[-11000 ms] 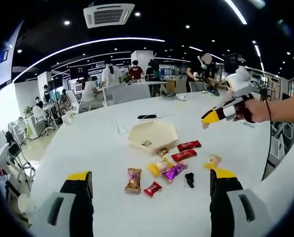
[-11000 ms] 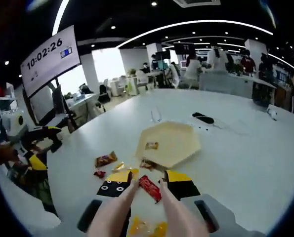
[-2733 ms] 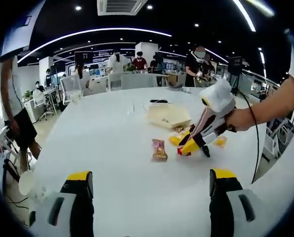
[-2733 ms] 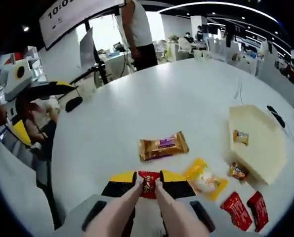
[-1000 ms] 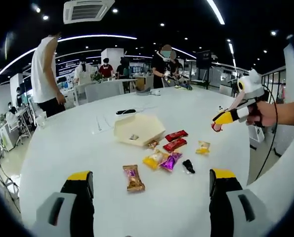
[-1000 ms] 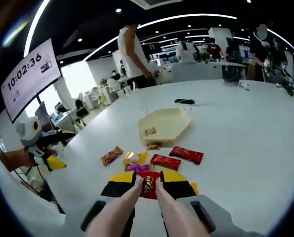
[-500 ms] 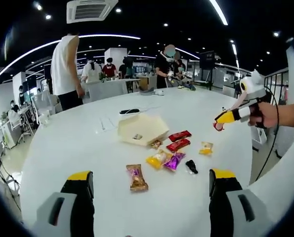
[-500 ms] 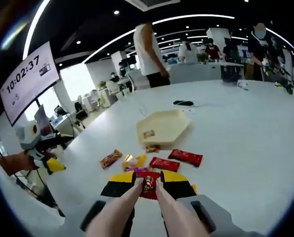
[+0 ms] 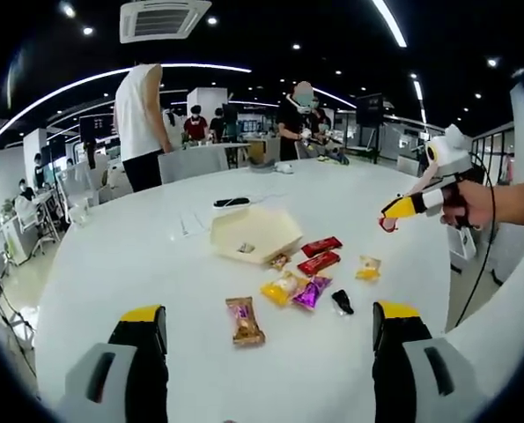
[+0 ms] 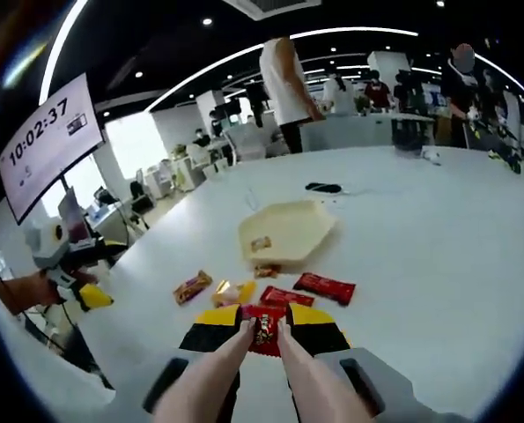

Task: Place the target food into the container with the food tongs after gripping and lifting it, then release it inside without dropping or visibly crushing the food.

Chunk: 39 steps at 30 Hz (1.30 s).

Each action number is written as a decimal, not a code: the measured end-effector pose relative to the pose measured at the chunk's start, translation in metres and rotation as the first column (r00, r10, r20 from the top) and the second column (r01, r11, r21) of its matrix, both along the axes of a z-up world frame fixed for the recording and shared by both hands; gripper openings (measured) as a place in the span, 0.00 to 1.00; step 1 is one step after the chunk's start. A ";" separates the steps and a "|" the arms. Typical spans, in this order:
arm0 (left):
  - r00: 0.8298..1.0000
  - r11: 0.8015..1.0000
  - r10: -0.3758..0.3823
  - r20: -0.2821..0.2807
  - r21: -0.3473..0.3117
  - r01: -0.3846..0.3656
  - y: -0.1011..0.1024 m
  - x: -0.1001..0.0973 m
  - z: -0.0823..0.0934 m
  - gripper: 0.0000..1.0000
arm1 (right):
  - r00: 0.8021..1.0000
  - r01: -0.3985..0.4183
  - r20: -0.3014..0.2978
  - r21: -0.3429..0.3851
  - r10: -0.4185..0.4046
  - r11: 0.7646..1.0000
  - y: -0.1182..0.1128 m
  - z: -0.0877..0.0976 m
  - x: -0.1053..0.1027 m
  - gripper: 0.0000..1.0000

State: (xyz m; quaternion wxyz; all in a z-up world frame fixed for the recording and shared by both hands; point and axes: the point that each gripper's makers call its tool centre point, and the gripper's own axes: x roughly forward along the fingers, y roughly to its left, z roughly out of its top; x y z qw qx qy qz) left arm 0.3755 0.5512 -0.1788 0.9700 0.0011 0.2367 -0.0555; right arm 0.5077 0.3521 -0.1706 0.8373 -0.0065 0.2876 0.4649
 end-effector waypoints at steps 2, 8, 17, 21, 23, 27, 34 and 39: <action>1.000 1.000 0.008 0.001 -0.002 -0.008 0.002 -0.001 0.000 0.98 | 1.000 -0.014 0.009 -0.010 0.014 1.000 0.004 0.003 0.003 0.18; 0.999 0.999 0.042 0.014 -0.010 -0.042 0.005 -0.004 0.006 0.98 | 0.998 -0.059 0.028 -0.018 0.060 0.998 0.020 0.019 0.018 0.18; 0.985 0.985 0.173 0.019 -0.013 -0.173 0.009 -0.005 0.012 0.97 | 0.977 -0.205 0.063 0.005 0.204 0.979 0.062 0.045 0.053 0.19; 0.977 0.978 0.209 0.036 -0.029 -0.208 -0.001 -0.006 0.026 0.98 | 0.966 -0.251 0.065 0.009 0.250 0.968 0.074 0.046 0.071 0.18; 0.975 0.975 0.221 0.028 -0.015 -0.221 -0.002 -0.005 0.026 0.98 | 0.961 -0.270 0.066 0.024 0.268 0.963 0.080 0.050 0.083 0.18; 0.966 0.967 0.256 0.024 0.003 -0.256 -0.010 -0.002 0.033 0.98 | 0.945 -0.318 0.080 0.008 0.316 0.948 0.089 0.052 0.100 0.18; 0.953 0.953 0.302 0.038 0.026 -0.303 -0.026 -0.005 0.039 0.98 | 0.914 -0.395 0.101 -0.003 0.393 0.919 0.103 0.045 0.116 0.18; 0.948 0.947 0.318 0.021 0.036 -0.318 -0.035 -0.012 0.039 0.98 | 0.912 -0.406 0.063 0.006 0.405 0.914 0.110 0.037 0.115 0.18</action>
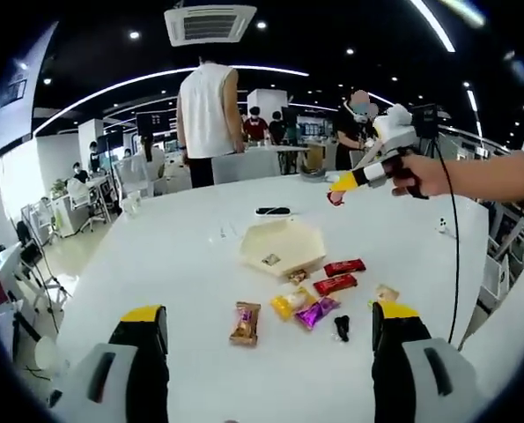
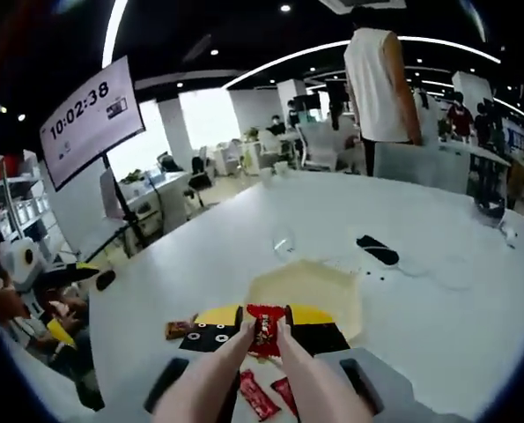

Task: Place the target food into the container with the food tongs after gripping and lifting it, then release it inside without dropping or visibly crushing the food.

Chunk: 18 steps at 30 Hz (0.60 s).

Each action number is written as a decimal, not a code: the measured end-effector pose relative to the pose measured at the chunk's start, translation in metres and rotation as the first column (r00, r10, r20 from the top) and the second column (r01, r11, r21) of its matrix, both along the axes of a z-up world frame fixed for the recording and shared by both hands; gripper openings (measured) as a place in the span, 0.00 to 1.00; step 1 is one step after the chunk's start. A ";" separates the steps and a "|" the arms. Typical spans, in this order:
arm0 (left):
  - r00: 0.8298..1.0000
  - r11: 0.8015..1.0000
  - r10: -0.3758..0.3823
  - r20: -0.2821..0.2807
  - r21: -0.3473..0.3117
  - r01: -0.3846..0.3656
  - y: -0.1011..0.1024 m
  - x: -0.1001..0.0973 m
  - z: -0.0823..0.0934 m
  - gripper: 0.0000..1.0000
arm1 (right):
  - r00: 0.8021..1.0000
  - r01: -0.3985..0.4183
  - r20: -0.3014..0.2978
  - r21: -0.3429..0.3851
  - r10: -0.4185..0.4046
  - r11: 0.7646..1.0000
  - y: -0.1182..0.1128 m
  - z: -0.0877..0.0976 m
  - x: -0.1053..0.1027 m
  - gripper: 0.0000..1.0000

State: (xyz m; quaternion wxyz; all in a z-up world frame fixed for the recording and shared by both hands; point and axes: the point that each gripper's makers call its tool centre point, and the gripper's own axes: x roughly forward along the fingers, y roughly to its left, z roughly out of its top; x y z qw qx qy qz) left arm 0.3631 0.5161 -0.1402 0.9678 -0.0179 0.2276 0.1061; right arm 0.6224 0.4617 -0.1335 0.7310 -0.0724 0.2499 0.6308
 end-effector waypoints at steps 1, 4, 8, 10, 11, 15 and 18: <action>1.000 1.000 0.006 0.002 -0.005 -0.006 0.000 0.000 0.000 0.97 | 1.000 -0.002 -0.001 0.000 0.002 1.000 0.002 0.000 0.001 0.18; 1.000 1.000 0.023 0.005 -0.018 -0.023 0.001 0.002 -0.002 0.97 | 1.000 0.004 -0.008 0.014 -0.003 1.000 0.007 0.003 0.007 0.18; 0.999 1.000 0.030 0.018 -0.005 -0.030 0.000 0.004 0.002 0.97 | 1.000 -0.013 0.010 -0.002 0.013 1.000 0.018 0.005 0.011 0.18; 0.999 0.999 0.045 0.019 -0.008 -0.045 0.002 0.003 0.000 0.97 | 1.000 -0.012 0.008 0.003 0.012 1.000 0.023 0.007 0.019 0.18; 0.999 0.999 0.048 0.019 -0.010 -0.048 0.003 0.003 -0.001 0.97 | 1.000 -0.011 0.006 0.005 0.011 1.000 0.025 0.008 0.021 0.18; 0.999 0.999 0.036 0.013 -0.005 -0.036 0.001 0.003 -0.003 0.97 | 0.999 -0.019 0.026 -0.003 0.019 1.000 0.032 0.012 0.028 0.18; 0.999 0.999 0.039 0.001 0.014 -0.039 0.004 0.001 -0.003 0.97 | 1.000 -0.019 0.025 -0.011 0.019 1.000 0.044 0.011 0.036 0.18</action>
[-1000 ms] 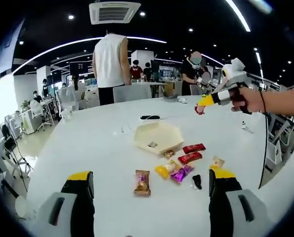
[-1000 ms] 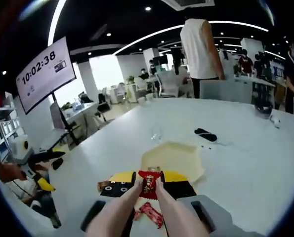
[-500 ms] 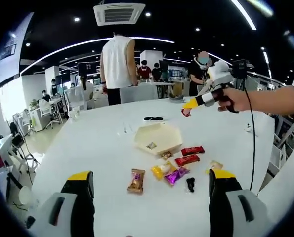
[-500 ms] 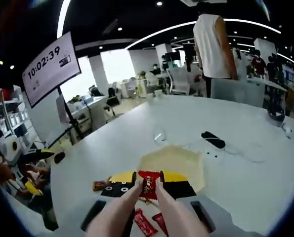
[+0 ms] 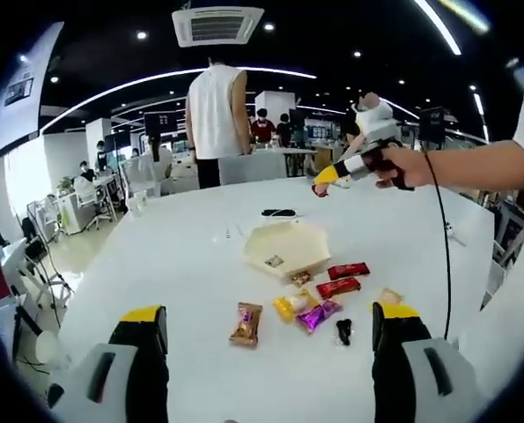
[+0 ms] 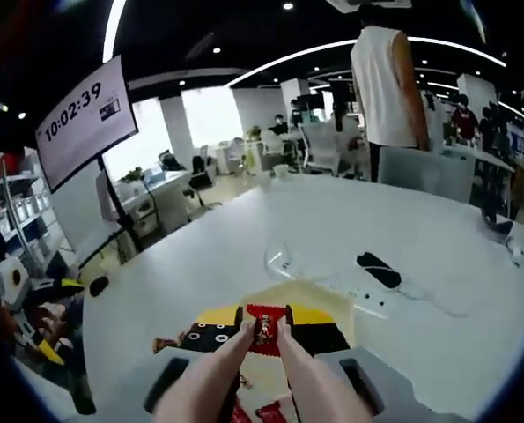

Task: Place the target food into the container with the food tongs after gripping and lifting it, then release it inside without dropping or visibly crushing the food.

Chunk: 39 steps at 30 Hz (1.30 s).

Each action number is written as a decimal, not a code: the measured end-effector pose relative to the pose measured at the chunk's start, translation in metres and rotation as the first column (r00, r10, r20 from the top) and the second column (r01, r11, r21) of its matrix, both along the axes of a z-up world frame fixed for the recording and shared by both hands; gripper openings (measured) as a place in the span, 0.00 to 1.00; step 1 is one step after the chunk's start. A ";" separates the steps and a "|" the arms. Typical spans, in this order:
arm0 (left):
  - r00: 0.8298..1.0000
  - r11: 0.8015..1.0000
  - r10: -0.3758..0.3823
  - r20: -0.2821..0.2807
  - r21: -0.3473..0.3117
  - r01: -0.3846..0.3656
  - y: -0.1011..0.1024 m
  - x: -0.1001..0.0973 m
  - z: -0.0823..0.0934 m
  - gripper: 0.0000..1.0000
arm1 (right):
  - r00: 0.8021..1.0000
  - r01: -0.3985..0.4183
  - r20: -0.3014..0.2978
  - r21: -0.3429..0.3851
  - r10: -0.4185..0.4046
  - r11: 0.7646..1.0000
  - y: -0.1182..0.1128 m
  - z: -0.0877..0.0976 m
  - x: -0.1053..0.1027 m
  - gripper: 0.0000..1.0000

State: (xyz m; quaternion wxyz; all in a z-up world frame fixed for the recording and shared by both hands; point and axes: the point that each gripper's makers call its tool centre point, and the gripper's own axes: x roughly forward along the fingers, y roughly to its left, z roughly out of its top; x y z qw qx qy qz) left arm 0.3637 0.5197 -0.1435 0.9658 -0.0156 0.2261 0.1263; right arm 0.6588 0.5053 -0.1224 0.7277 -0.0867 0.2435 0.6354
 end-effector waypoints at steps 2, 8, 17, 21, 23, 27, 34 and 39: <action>1.000 1.000 0.019 0.005 -0.008 -0.018 0.004 -0.003 0.001 0.97 | 1.000 -0.010 -0.002 -0.009 0.010 1.000 0.005 -0.001 -0.002 0.18; 0.999 0.999 0.042 0.009 -0.012 -0.042 0.012 -0.007 -0.001 0.97 | 1.000 -0.023 -0.002 -0.020 0.023 1.000 0.017 -0.005 0.002 0.18; 0.999 0.999 0.033 0.038 -0.028 -0.032 0.011 0.016 0.000 0.97 | 1.000 -0.002 -0.011 -0.055 0.002 0.998 0.014 -0.018 0.005 0.18; 0.999 1.000 0.002 0.047 -0.029 0.000 0.010 0.030 0.001 0.97 | 1.000 0.004 -0.006 -0.070 -0.004 0.998 0.011 -0.020 0.007 0.18; 0.999 0.999 -0.009 0.041 -0.035 0.010 0.010 0.035 0.002 0.97 | 1.000 0.009 -0.027 -0.068 -0.011 0.998 0.010 -0.020 0.008 0.18; 0.998 0.999 -0.031 0.055 -0.033 0.033 0.011 0.045 0.007 0.97 | 1.000 0.004 -0.017 -0.081 -0.005 0.997 0.010 -0.023 0.010 0.18; 0.997 0.997 -0.052 0.063 -0.052 0.055 0.013 0.056 0.010 0.97 | 0.999 0.016 -0.037 -0.079 -0.019 0.997 0.007 -0.024 0.006 0.18; 0.995 0.995 -0.093 0.037 -0.034 0.095 0.010 0.066 0.011 0.97 | 0.999 0.016 -0.042 -0.082 -0.020 0.997 0.007 -0.025 0.004 0.18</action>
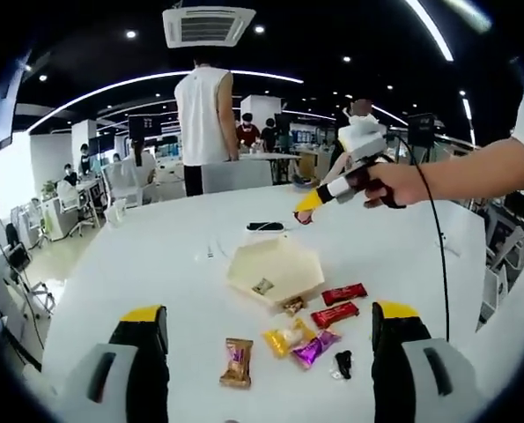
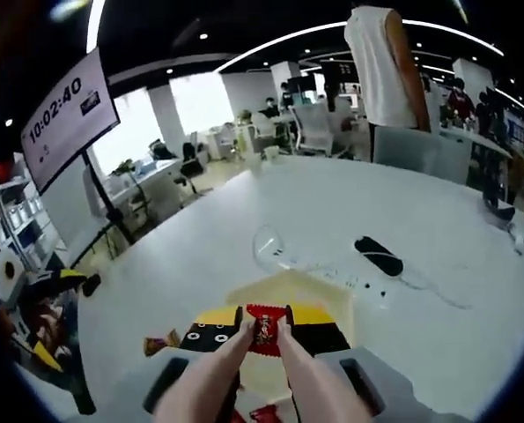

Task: Place the target food into the container with the food tongs after gripping and lifting it, then release it inside without dropping or visibly crushing the food.

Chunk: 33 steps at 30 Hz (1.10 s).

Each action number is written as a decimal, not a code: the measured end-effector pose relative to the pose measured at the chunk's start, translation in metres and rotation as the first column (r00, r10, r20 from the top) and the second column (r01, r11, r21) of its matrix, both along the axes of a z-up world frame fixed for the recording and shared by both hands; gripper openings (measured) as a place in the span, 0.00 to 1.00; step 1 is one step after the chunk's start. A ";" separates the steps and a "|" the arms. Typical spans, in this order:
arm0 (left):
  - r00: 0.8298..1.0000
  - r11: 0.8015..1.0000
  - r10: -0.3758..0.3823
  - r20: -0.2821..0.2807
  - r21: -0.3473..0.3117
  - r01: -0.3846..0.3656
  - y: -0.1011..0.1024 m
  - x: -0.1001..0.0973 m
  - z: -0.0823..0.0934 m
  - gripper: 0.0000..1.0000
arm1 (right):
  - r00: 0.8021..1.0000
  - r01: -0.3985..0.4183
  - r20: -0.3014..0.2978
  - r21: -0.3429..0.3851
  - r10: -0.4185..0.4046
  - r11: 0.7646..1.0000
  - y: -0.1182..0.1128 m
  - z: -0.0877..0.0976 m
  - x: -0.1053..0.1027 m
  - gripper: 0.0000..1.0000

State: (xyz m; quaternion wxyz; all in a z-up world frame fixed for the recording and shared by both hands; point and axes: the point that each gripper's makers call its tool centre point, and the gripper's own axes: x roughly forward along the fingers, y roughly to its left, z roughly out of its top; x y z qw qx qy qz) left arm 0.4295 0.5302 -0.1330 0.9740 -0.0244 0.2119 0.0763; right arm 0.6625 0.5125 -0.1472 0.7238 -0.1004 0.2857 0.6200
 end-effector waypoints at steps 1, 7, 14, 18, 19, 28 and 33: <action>1.000 1.000 -0.004 0.004 0.000 0.004 0.000 0.002 0.001 0.97 | 1.000 0.002 0.002 0.000 -0.002 1.000 0.002 -0.001 0.003 0.18; 1.000 1.000 -0.017 0.012 0.007 0.016 0.000 0.008 0.003 0.97 | 1.000 -0.004 0.008 -0.005 0.004 1.000 0.007 -0.003 0.006 0.18; 1.000 1.000 -0.006 -0.002 0.007 0.006 0.002 0.000 -0.002 0.97 | 1.000 -0.027 0.010 -0.023 0.027 0.999 0.010 -0.009 0.002 0.18; 1.000 1.000 0.010 0.000 0.004 -0.010 0.006 -0.006 0.000 0.97 | 1.000 -0.017 0.004 -0.002 0.017 1.000 0.012 -0.004 0.002 0.19; 1.000 1.000 0.019 0.002 0.003 -0.019 0.007 -0.008 0.000 0.97 | 1.000 -0.019 0.004 -0.003 0.019 1.000 0.014 -0.004 0.002 0.18; 0.999 0.999 0.037 -0.001 0.011 -0.037 0.011 -0.016 0.001 0.97 | 0.998 -0.049 0.030 0.000 0.049 0.999 0.026 -0.001 -0.002 0.19; 0.998 0.998 0.059 0.026 0.004 -0.059 0.009 -0.018 0.002 0.97 | 0.997 -0.067 0.044 -0.035 0.068 0.997 0.027 -0.007 -0.011 0.19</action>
